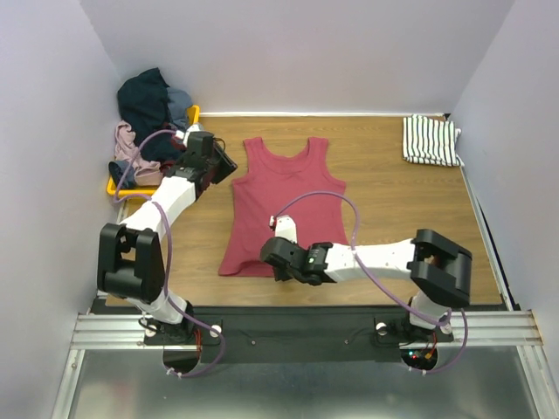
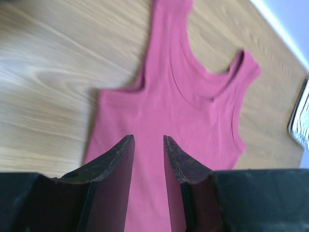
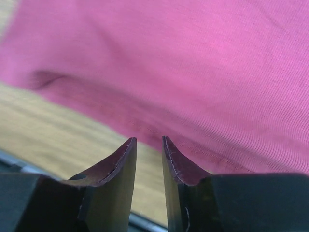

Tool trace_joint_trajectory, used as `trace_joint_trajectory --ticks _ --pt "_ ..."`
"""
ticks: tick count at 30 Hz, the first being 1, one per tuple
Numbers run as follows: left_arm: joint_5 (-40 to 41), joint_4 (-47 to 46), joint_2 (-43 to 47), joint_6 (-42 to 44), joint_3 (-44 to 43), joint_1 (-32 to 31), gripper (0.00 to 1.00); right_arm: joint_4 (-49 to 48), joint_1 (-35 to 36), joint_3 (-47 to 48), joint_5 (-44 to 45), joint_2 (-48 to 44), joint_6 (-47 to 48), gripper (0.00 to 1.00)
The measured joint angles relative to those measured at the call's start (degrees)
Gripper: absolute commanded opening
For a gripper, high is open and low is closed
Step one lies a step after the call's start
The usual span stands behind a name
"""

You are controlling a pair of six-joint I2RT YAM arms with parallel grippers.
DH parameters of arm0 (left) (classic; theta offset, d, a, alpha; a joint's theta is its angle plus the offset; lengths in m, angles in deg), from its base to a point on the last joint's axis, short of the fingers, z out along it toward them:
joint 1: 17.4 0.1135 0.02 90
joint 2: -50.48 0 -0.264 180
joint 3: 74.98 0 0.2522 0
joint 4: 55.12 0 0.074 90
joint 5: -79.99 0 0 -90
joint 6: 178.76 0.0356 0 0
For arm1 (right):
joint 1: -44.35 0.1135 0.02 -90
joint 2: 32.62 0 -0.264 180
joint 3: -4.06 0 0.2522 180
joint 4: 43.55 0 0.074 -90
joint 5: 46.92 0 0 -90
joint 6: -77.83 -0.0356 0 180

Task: Fold and stack the tank tops
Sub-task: Fold the tank top

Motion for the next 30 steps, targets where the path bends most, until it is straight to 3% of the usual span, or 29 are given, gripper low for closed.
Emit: trace_joint_trajectory --ticks 7,12,30 --pt "-4.46 -0.68 -7.1 0.96 -0.5 -5.38 0.41 0.48 -1.11 3.15 1.73 6.12 1.57 0.41" --pt "-5.14 -0.68 -10.08 1.03 -0.5 -5.73 0.41 0.48 -1.4 3.89 2.82 6.86 1.92 0.45" --pt "-4.5 -2.03 -13.33 0.79 -0.72 -5.73 0.4 0.5 -1.4 5.42 3.87 7.61 2.14 0.43"
